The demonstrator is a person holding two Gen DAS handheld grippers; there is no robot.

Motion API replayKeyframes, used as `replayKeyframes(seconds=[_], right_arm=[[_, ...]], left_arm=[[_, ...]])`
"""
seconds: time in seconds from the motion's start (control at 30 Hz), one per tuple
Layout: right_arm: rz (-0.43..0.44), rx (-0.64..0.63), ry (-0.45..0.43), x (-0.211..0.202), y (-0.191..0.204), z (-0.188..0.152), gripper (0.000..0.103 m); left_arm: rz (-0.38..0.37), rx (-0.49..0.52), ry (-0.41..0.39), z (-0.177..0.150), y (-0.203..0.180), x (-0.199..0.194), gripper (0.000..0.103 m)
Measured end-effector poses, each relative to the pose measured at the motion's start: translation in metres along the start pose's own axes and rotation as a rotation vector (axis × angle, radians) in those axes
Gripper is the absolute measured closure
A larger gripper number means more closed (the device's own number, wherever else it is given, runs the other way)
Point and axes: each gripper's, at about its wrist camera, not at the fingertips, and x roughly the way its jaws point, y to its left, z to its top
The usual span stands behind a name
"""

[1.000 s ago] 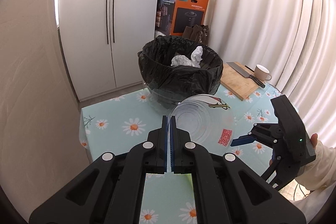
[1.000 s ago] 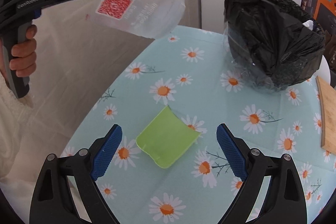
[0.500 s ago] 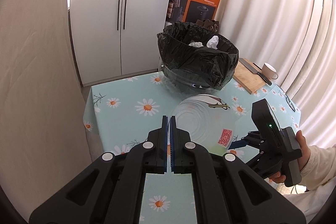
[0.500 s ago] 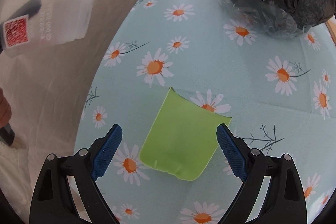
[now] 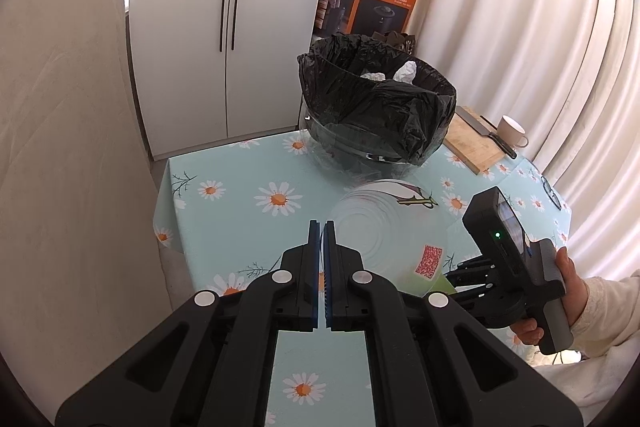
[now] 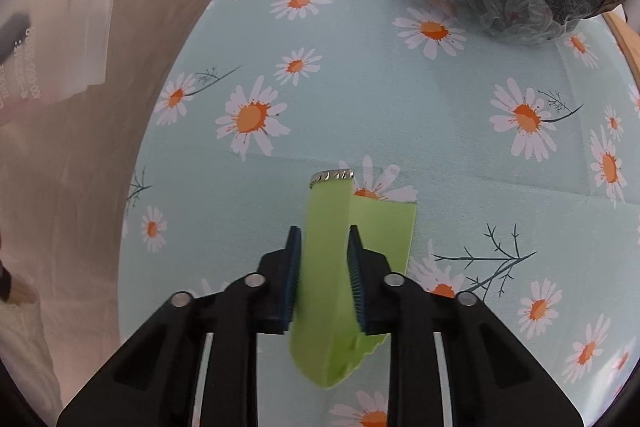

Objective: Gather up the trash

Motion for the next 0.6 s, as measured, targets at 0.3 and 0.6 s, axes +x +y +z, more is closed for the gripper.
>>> replayKeyframes(seconds=[0.3, 0.6], right_arm=[[0.05, 0.005, -0.035, -0.024, -0.019, 0.0, 0.091], [0.055, -0.006, -0.097, -0.066, -0.046, 0.002, 0.09]], left_arm=[[-0.009, 0.006, 0.005, 0.006, -0.011, 0.01, 0.101], [-0.004, 0.044, 0.028, 0.014, -0.042, 0.023, 0.101]])
